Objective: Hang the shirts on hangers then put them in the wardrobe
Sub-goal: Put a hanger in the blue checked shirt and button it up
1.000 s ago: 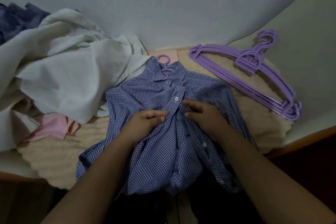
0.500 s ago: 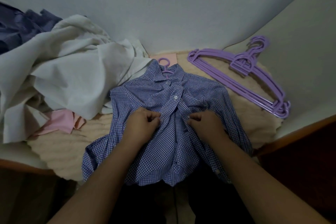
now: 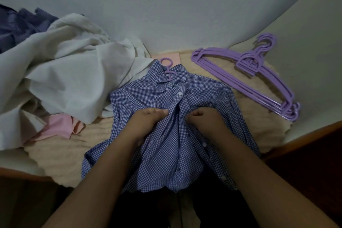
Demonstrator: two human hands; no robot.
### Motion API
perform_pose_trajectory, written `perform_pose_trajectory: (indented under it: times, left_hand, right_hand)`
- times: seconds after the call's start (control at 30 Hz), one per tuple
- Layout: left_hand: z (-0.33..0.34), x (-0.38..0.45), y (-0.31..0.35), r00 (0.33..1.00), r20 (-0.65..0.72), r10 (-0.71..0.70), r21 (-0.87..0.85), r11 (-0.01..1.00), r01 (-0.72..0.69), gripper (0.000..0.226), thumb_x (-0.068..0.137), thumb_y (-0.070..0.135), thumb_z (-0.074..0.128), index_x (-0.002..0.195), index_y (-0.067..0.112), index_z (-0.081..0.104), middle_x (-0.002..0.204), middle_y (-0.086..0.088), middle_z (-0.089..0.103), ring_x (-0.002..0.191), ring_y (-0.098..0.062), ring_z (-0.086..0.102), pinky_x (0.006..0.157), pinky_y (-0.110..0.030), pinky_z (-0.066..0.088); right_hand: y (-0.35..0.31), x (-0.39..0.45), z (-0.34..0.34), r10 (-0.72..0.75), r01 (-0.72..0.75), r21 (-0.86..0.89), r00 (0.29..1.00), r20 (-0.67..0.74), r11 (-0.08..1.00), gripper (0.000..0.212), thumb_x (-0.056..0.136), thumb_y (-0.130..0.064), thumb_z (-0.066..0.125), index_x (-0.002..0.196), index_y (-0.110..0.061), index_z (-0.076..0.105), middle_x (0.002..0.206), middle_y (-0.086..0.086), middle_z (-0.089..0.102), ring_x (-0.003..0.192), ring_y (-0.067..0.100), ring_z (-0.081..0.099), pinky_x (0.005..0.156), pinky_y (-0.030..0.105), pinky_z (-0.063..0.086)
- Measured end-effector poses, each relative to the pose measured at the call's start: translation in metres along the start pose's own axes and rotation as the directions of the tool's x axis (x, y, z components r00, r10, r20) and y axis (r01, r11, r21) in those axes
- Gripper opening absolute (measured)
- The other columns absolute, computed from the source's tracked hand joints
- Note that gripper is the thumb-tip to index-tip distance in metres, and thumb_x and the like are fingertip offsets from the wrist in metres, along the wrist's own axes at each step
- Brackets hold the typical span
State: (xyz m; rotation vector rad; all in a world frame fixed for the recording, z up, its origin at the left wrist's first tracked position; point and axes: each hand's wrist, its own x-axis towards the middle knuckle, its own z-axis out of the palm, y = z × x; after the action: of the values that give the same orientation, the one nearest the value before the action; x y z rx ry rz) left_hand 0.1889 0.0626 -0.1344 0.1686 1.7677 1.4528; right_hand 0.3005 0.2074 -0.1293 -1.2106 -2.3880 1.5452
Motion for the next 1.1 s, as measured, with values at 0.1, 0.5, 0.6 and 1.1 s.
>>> perform_pose_trajectory:
  times: [0.1, 0.5, 0.6, 1.1]
  left_hand:
    - [0.003, -0.007, -0.001, 0.995, 0.099, -0.018, -0.207, 0.978, 0.038, 0.012, 0.088, 0.01, 0.063, 0.097, 0.002, 0.067, 0.094, -0.016, 0.072, 0.087, -0.027, 0.069, 0.082, -0.037, 0.057]
    - [0.023, -0.034, -0.031, 0.991, 0.111, 0.075, -0.189, 0.981, -0.053, 0.02, 0.077, 0.003, 0.07, 0.089, 0.018, 0.078, 0.078, -0.007, 0.06, 0.066, -0.016, 0.048, 0.055, -0.018, 0.04]
    - [0.024, -0.035, -0.026, 0.986, 0.15, 0.074, -0.229, 0.973, -0.038, 0.026, 0.068, 0.013, 0.073, 0.091, 0.025, 0.079, 0.095, -0.013, 0.064, 0.094, -0.024, 0.041, 0.071, -0.026, 0.036]
    - [0.03, -0.031, -0.026, 0.978, 0.115, 0.174, -0.284, 0.949, -0.135, 0.019, 0.083, -0.009, 0.059, 0.089, 0.004, 0.07, 0.084, -0.005, 0.075, 0.085, -0.011, 0.07, 0.073, -0.016, 0.053]
  right_hand:
    - [-0.001, -0.015, 0.004, 0.01, -0.046, 0.331, 0.994, 0.11, 0.943, 0.004, 0.084, -0.011, 0.068, 0.08, -0.01, 0.068, 0.072, 0.003, 0.067, 0.064, 0.014, 0.059, 0.053, 0.026, 0.047]
    - [0.022, -0.04, 0.021, 0.067, -0.151, 0.645, 0.986, 0.152, 0.749, 0.011, 0.088, -0.001, 0.059, 0.096, -0.005, 0.065, 0.075, 0.013, 0.063, 0.062, 0.016, 0.053, 0.054, 0.024, 0.045]
    - [0.019, -0.039, 0.019, 0.061, -0.185, 0.682, 0.977, 0.202, 0.708, 0.013, 0.088, 0.001, 0.057, 0.1, -0.001, 0.063, 0.075, 0.012, 0.062, 0.059, 0.014, 0.055, 0.051, 0.023, 0.045]
    - [0.017, -0.041, 0.015, -0.089, -0.023, 0.682, 0.988, 0.129, 0.731, 0.018, 0.084, 0.011, 0.056, 0.081, -0.007, 0.059, 0.062, 0.006, 0.061, 0.058, 0.016, 0.056, 0.052, 0.025, 0.045]
